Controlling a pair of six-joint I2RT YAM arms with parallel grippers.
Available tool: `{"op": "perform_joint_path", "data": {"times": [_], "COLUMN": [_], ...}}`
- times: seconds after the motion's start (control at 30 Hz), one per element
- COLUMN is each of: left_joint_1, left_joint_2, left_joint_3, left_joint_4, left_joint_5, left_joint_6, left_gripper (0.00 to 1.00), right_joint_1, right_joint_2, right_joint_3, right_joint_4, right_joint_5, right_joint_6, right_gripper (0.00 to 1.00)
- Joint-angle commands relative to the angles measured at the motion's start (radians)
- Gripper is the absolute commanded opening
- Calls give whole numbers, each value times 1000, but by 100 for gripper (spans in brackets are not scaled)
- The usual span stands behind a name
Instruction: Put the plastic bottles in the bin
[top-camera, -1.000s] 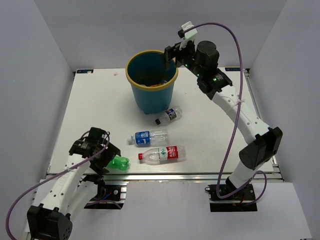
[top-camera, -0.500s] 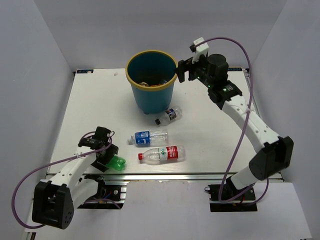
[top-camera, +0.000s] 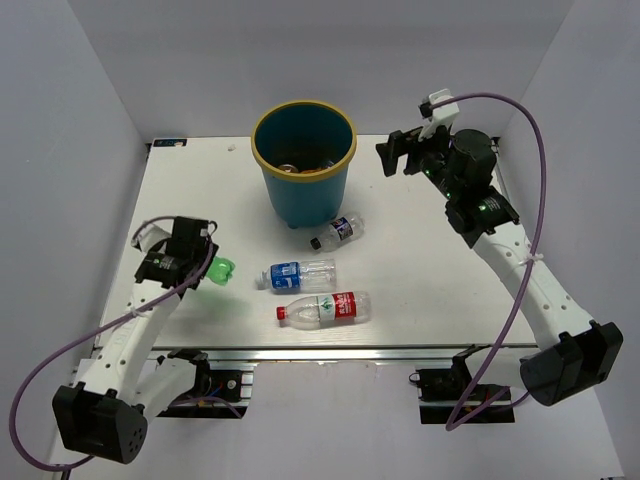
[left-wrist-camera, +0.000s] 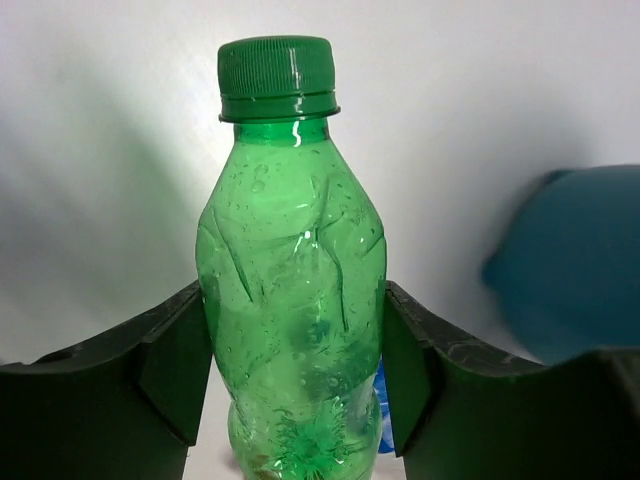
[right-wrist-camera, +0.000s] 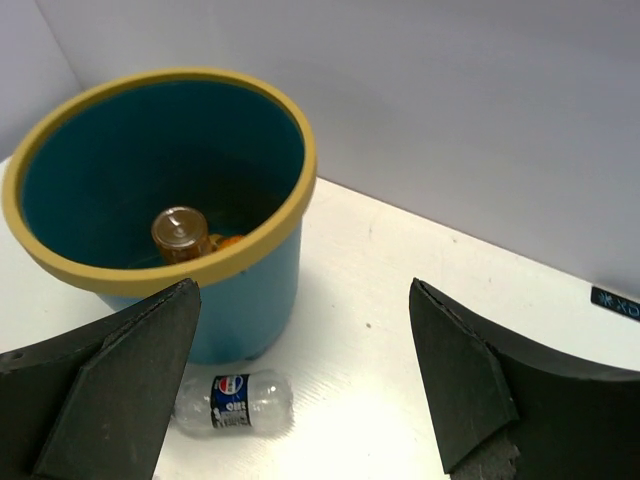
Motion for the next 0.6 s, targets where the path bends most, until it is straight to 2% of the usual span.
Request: {"op": "perform_joint_path", "data": {"times": [0.0, 0.17, 0.23, 0.27, 0.33, 0.37, 0.43, 0.5, 0.57], "left_joint_1": [-1, -1, -1, -1, -3, -6, -26, -64, -93], "left_joint_2": [-22, 41, 90, 118, 211, 243, 346, 420, 510], "left_joint_3": [144, 414, 475, 555, 618, 640, 699, 800, 854], "left_joint_4": [25, 188, 294, 355, 440, 474, 561, 563, 551], "left_joint_5": [-133, -157, -98, -32, 51, 165, 272, 341, 349], "left_joint_6": [118, 268, 400, 454, 500, 534, 571, 624, 669], "left_gripper": [36, 34, 34, 34, 34, 33, 33, 33, 33], "right_joint_1": [-21, -90, -112, -130, -138, -139, -143, -144, -149], "right_joint_2": [-37, -57, -68, -77, -88, -103, -120, -135, -142], "right_joint_3": [-16, -47, -63, -68, -71, -77, -99, -119, -132], "right_joint_4": [5, -2, -37, -43, -66, -66, -48, -48, -66], "right_joint_5": [22, 2, -29, -35, -18, -12, -9, -3, 20], "right_joint_6": [21, 67, 71, 68, 65, 62, 56, 54, 54], "right_gripper": [89, 89, 89, 89, 89, 89, 89, 89, 89]}}
